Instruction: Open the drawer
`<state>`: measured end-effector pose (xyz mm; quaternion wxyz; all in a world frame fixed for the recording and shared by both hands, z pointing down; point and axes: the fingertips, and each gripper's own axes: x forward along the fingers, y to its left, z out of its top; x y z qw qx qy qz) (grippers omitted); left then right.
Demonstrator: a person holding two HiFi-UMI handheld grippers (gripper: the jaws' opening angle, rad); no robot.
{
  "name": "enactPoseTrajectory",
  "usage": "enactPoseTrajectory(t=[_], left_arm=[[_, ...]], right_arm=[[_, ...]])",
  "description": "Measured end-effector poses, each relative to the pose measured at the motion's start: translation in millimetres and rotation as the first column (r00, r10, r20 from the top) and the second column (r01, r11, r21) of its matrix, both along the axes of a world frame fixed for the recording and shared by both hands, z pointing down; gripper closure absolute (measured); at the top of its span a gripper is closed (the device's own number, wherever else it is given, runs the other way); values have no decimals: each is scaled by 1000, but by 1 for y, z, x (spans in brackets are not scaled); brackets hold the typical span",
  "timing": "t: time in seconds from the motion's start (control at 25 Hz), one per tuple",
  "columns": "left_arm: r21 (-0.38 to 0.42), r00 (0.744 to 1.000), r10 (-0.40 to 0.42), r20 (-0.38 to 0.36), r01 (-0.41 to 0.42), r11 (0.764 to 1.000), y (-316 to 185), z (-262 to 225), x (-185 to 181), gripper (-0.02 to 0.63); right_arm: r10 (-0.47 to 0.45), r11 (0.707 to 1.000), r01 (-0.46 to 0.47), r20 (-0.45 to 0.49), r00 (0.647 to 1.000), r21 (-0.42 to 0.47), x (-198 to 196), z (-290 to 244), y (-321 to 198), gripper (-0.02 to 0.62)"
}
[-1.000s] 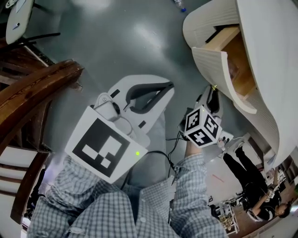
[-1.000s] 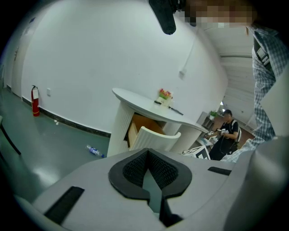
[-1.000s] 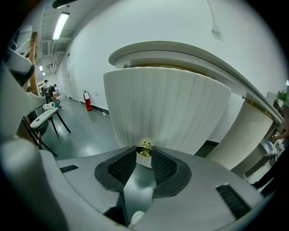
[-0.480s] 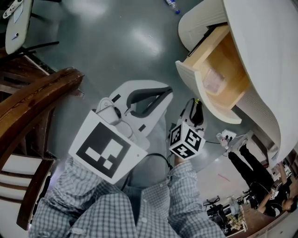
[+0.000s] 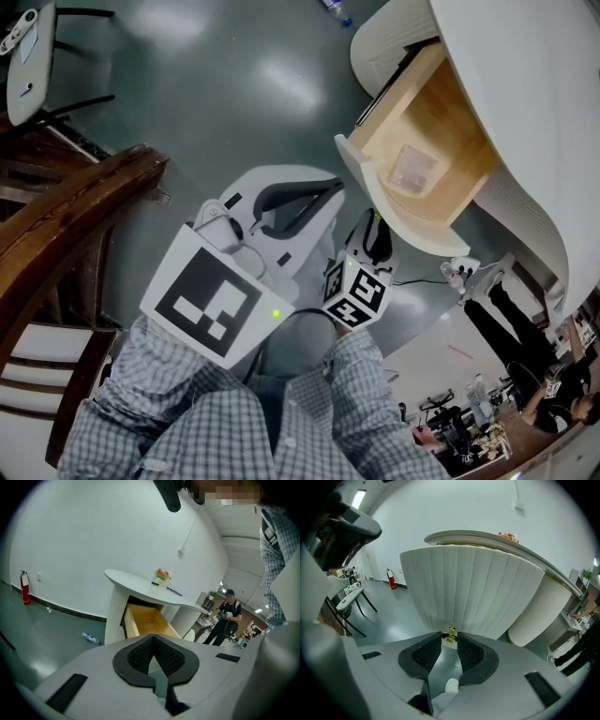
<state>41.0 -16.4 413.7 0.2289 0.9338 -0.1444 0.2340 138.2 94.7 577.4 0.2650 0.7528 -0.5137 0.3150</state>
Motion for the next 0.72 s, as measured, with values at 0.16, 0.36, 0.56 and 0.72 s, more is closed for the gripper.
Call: enactPoseTrajectory(t=[0.16, 0.36, 0.56, 0.72], left_arm=[[5, 1000, 21, 0, -21, 1000, 0, -5, 6, 601], [15, 999, 50, 6, -50, 999, 0, -13, 8, 601], [25, 996, 87, 22, -88, 996, 3, -24, 14, 601], [41, 993, 117, 35, -118, 992, 7, -41, 19, 601]], right_arm=[[14, 1000, -14, -4, 1000, 2, 0, -1, 1, 497], [-8, 1000, 8, 47, 999, -9, 0, -1, -1, 497], [-34, 999, 35, 79, 996, -14, 1, -13, 3, 495], [-61, 998, 61, 95, 994, 13, 2, -37, 5, 502]])
